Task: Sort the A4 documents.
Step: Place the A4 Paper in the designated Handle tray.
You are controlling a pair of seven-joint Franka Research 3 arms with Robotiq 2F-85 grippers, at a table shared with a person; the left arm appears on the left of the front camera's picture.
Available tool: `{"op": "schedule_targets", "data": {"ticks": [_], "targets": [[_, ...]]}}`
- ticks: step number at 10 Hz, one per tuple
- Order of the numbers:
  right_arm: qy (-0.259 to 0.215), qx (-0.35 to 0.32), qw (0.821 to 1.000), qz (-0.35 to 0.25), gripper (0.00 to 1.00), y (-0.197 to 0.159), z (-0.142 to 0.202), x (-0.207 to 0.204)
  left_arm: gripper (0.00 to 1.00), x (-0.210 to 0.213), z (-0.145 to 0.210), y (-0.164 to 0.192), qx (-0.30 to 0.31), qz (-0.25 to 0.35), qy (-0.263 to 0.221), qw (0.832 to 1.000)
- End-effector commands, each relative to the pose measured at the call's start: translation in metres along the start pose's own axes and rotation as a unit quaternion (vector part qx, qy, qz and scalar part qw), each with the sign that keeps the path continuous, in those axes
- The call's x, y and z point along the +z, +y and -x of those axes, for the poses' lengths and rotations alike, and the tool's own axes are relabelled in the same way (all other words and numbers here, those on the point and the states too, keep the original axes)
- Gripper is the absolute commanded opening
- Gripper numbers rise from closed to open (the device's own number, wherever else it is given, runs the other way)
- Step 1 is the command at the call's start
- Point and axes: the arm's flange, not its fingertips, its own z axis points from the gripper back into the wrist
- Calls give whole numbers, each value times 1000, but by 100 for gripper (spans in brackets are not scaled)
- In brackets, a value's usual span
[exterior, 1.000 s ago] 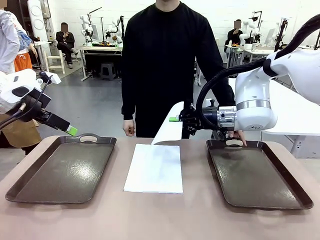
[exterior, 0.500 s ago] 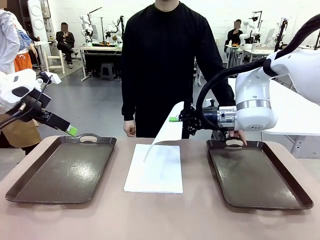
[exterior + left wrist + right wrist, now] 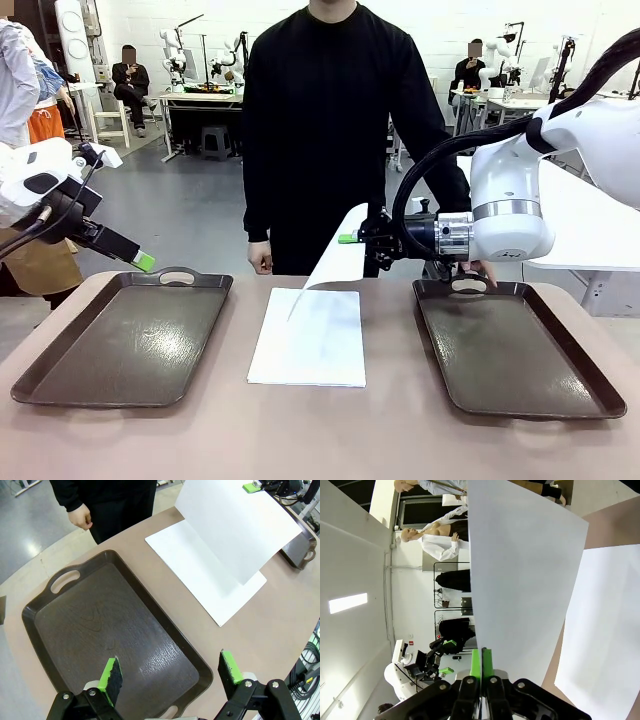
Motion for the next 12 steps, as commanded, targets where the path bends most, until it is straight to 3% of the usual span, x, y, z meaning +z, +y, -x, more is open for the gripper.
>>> {"op": "schedule_targets", "data": {"ticks": [1, 4, 9, 12], "targets": [[-6, 0, 1000, -2, 0, 0, 0, -1, 100, 0, 1, 2, 1, 3, -2, 1000], [0, 0, 1000, 0, 1, 0, 0, 0, 100, 0, 1, 2, 1, 3, -2, 1000], [44, 14, 999, -7, 1, 36, -32, 117, 100, 0, 1, 2, 1, 3, -2, 1000], [93, 13, 996, 3, 1, 26, -40, 169, 100, 0, 1, 2, 1, 3, -2, 1000]]}}
